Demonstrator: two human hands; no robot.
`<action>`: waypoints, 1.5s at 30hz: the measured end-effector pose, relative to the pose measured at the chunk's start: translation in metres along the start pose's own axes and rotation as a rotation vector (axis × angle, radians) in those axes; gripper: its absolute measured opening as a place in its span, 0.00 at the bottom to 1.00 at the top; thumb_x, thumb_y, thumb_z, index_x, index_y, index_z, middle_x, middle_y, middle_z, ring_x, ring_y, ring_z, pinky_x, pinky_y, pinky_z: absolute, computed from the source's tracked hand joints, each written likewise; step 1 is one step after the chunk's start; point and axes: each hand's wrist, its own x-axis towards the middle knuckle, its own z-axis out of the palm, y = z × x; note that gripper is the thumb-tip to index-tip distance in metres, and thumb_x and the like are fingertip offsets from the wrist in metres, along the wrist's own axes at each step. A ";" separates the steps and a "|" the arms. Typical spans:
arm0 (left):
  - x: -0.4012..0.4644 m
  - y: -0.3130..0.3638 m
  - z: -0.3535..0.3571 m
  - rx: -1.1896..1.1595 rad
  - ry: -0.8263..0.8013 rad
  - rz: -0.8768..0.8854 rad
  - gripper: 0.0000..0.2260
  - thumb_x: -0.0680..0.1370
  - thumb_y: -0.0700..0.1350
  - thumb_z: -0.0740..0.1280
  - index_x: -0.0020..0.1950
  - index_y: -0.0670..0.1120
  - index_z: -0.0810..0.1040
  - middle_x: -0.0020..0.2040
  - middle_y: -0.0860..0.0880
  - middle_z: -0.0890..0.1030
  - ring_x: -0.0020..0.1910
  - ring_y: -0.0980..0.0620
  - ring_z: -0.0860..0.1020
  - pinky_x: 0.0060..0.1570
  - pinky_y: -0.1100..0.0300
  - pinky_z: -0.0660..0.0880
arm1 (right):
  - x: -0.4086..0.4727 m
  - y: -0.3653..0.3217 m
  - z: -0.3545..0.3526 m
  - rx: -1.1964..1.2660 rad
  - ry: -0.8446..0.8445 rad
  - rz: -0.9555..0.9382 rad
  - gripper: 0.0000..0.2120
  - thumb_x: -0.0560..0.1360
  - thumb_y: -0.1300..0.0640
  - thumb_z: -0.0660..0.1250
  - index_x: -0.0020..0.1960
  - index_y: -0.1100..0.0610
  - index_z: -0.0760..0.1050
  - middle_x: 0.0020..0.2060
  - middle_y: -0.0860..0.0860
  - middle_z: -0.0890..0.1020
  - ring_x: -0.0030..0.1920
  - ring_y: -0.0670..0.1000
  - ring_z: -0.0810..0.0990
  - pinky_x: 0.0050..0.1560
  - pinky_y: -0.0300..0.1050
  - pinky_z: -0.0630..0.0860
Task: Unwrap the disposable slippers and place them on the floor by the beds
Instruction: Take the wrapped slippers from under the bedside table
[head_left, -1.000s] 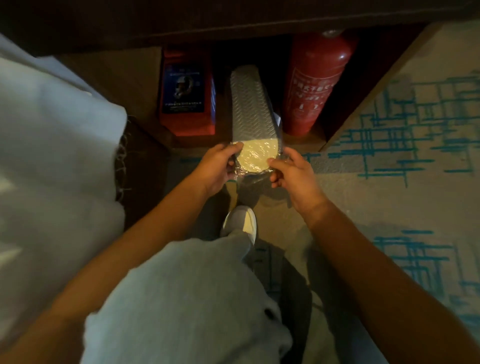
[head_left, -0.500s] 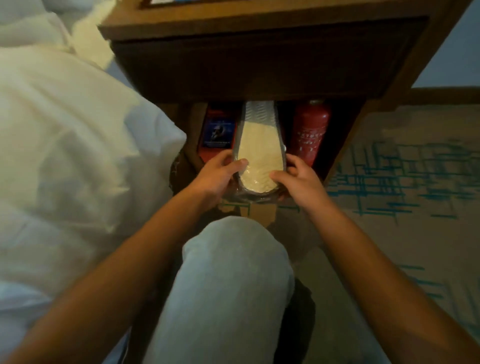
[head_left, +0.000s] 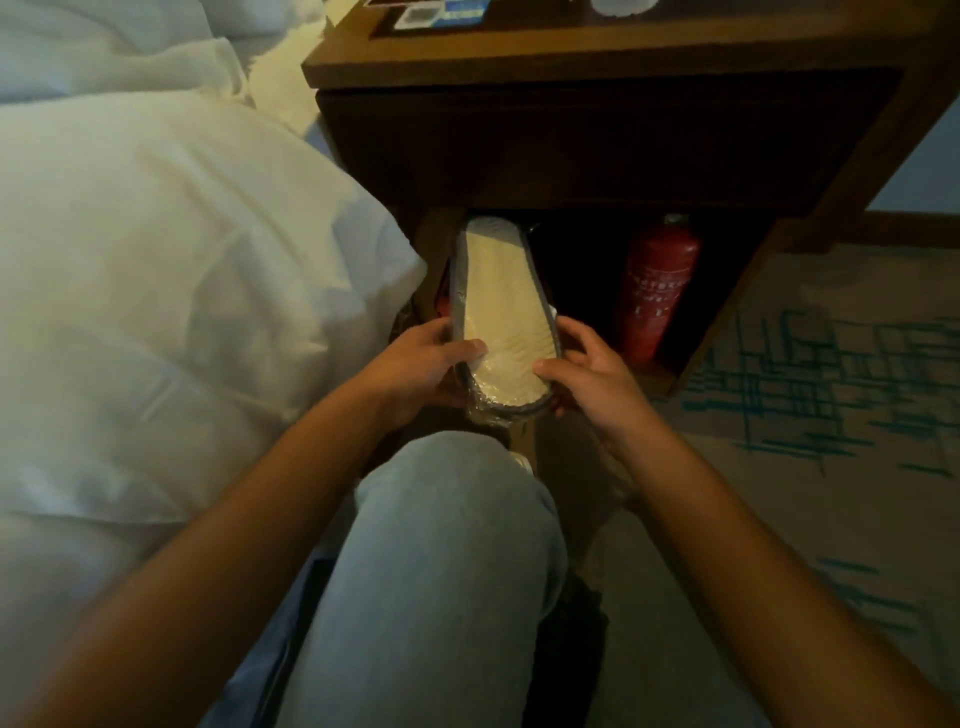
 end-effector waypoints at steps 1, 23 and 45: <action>0.000 0.007 0.005 0.050 0.020 0.013 0.14 0.82 0.42 0.66 0.67 0.47 0.73 0.59 0.45 0.82 0.53 0.45 0.85 0.45 0.52 0.85 | 0.001 -0.004 -0.004 -0.016 0.001 -0.008 0.31 0.77 0.58 0.70 0.77 0.45 0.64 0.57 0.49 0.84 0.52 0.51 0.85 0.38 0.41 0.78; -0.015 -0.100 0.009 -0.253 0.420 0.187 0.21 0.80 0.43 0.68 0.72 0.56 0.72 0.67 0.51 0.78 0.59 0.49 0.82 0.44 0.54 0.83 | -0.008 0.027 0.053 -0.065 -0.058 -0.054 0.27 0.77 0.61 0.68 0.75 0.49 0.68 0.47 0.47 0.84 0.42 0.46 0.85 0.36 0.43 0.81; -0.158 -0.014 -0.007 -0.418 0.027 0.365 0.20 0.84 0.58 0.55 0.67 0.47 0.75 0.57 0.41 0.83 0.48 0.44 0.85 0.33 0.57 0.79 | -0.168 -0.142 0.094 -0.344 0.299 -0.290 0.08 0.77 0.48 0.67 0.46 0.46 0.85 0.45 0.45 0.85 0.49 0.46 0.84 0.50 0.49 0.84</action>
